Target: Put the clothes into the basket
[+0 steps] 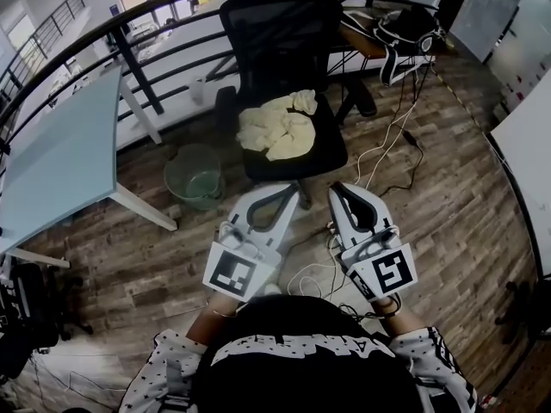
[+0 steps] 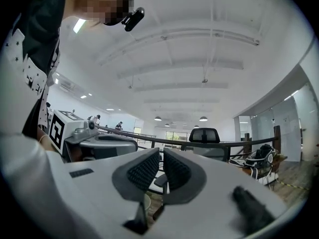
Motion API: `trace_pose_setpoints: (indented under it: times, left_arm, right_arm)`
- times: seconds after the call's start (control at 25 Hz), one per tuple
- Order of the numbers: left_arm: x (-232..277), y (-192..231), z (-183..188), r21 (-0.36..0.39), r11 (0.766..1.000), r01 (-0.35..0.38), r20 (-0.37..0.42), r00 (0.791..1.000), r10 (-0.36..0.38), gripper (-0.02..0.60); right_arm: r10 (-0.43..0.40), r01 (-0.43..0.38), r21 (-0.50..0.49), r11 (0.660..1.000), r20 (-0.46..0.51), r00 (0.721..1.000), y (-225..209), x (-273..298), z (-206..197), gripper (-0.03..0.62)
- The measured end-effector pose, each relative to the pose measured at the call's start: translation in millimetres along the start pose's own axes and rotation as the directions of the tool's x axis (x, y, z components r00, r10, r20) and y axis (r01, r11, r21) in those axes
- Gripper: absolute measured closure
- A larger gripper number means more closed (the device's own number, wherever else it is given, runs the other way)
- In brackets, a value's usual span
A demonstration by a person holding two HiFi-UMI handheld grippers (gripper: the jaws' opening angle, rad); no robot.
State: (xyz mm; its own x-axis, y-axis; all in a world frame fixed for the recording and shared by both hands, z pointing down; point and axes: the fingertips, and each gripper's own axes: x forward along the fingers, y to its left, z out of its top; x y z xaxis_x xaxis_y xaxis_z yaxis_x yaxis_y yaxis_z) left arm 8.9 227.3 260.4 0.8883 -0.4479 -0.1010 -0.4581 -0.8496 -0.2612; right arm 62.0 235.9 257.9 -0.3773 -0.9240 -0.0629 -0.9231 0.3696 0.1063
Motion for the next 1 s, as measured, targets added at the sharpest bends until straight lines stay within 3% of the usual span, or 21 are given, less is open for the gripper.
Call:
trace_pose_setpoints:
  times: [0.32,0.56,0.76,1.0]
  left_arm:
    - [-10.1,12.6,-9.9,-0.029,1.000,0.012,-0.005,1.000,-0.012,0.566]
    - [1.8,17.4,-13.1,-0.055,0.998,0.010,0.004,1.000,-0.010,0.566]
    - [13.8,29.0,-18.0,-0.019,1.000,-0.003,-0.020,1.000,0.003,0.566]
    - [38.6,50.5,-24.3,-0.050,0.997,-0.054,-0.017,0.998,0.053,0.566]
  right_arm:
    - [-0.007,0.006,-0.019,1.000,-0.032,0.999,14.6,10.2,-5.8,0.563]
    - [-0.006,0.005,-0.014,1.000,-0.040,0.999,2.5,18.7,-7.6,0.563]
    - [0.030,-0.030,-0.010,0.999,-0.024,0.999,-11.6,38.5,-8.2,0.563]
    - [0.086,-0.086,0.011,0.996,-0.017,0.996,-28.8,62.1,-13.9,0.563]
